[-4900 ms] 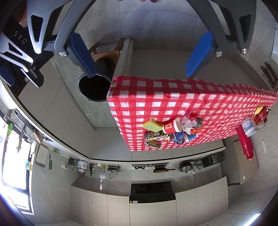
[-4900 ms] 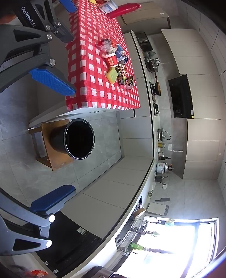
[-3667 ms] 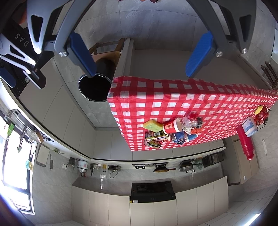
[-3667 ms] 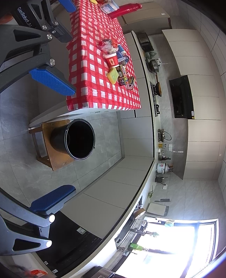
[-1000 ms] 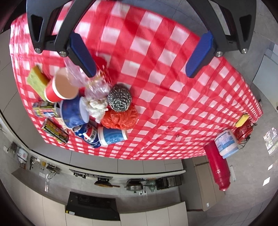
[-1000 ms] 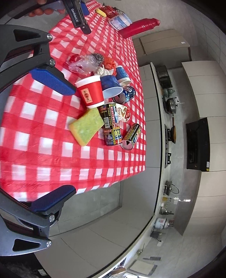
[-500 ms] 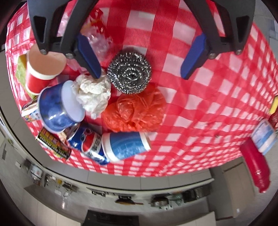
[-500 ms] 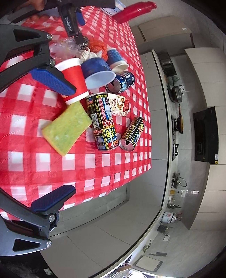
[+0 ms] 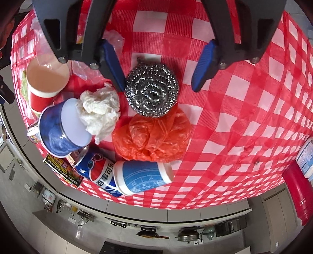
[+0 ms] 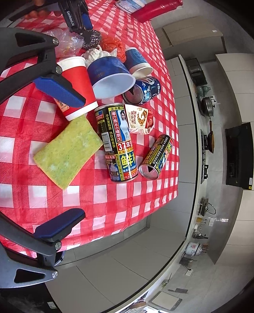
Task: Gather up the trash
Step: 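Move the left tool to the steel wool while the right tool approaches the sponge, then close the left tool on the steel wool while the right tool grasps the sponge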
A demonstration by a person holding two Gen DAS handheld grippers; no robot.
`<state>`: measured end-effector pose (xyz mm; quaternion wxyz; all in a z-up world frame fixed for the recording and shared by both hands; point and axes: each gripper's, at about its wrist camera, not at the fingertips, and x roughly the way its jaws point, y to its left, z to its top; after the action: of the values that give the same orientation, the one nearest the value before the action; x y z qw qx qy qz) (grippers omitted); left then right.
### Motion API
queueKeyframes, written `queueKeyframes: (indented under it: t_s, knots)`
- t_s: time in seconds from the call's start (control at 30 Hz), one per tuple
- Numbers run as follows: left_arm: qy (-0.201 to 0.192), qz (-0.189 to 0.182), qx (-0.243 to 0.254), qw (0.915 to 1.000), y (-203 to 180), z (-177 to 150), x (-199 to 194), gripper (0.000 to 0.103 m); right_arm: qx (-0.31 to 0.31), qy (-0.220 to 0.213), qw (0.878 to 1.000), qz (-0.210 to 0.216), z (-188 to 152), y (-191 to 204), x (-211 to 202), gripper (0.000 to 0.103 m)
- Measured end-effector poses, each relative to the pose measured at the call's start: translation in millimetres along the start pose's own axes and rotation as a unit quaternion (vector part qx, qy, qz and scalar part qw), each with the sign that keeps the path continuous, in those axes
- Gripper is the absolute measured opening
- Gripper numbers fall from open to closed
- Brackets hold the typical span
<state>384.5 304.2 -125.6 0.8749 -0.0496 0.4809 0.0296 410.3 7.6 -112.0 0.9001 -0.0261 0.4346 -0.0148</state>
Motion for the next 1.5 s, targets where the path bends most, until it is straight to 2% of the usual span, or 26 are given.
queueKeyframes:
  t_s: [0.2, 0.27, 0.47, 0.6, 0.67, 0.77, 0.97, 1.07, 1.27, 1.43, 1.5]
  knots:
    - [0.0, -0.002, 0.002, 1.0, -4, 7, 10, 0.071, -0.006, 0.009, 1.0, 0.006, -2, 0, 8, 0.103]
    - [0.001, -0.015, -0.008, 0.9999, -1, 5, 10, 0.061, -0.01, 0.012, 1.0, 0.006, -2, 0, 11, 0.103]
    - [-0.006, -0.026, -0.02, 0.9995, 6, -2, 5, 0.056, -0.016, 0.021, 1.0, 0.01, -2, -6, 20, 0.103]
    - [0.001, -0.014, -0.01, 0.9999, 8, -5, 1, 0.055, -0.016, 0.028, 0.999, 0.017, -3, -9, 25, 0.103]
    - [0.003, -0.005, -0.004, 1.0, 8, -6, 2, 0.06, -0.017, 0.028, 0.999, 0.02, -2, -11, 25, 0.103]
    - [0.008, 0.003, 0.001, 1.0, 2, -5, 6, 0.06, -0.021, 0.03, 0.999, 0.023, -2, -11, 29, 0.103]
    - [-0.006, 0.001, -0.016, 0.9999, 6, -9, -1, 0.053, -0.034, 0.038, 0.998, 0.031, -3, -12, 36, 0.103]
    - [-0.02, -0.001, -0.027, 0.9994, 10, -10, -10, 0.052, -0.038, 0.042, 0.998, 0.038, -4, -12, 39, 0.103]
    - [-0.044, -0.003, -0.02, 0.9988, 1, -8, -29, 0.052, -0.05, 0.066, 0.994, 0.064, -8, -11, 55, 0.1]
    - [-0.047, -0.004, -0.02, 0.9987, -4, -9, -35, 0.052, -0.069, 0.086, 0.991, 0.069, -18, -11, 71, 0.1]
    - [-0.049, -0.002, -0.023, 0.9985, -3, -9, -36, 0.052, -0.083, 0.083, 0.991, 0.068, -20, -9, 73, 0.096]
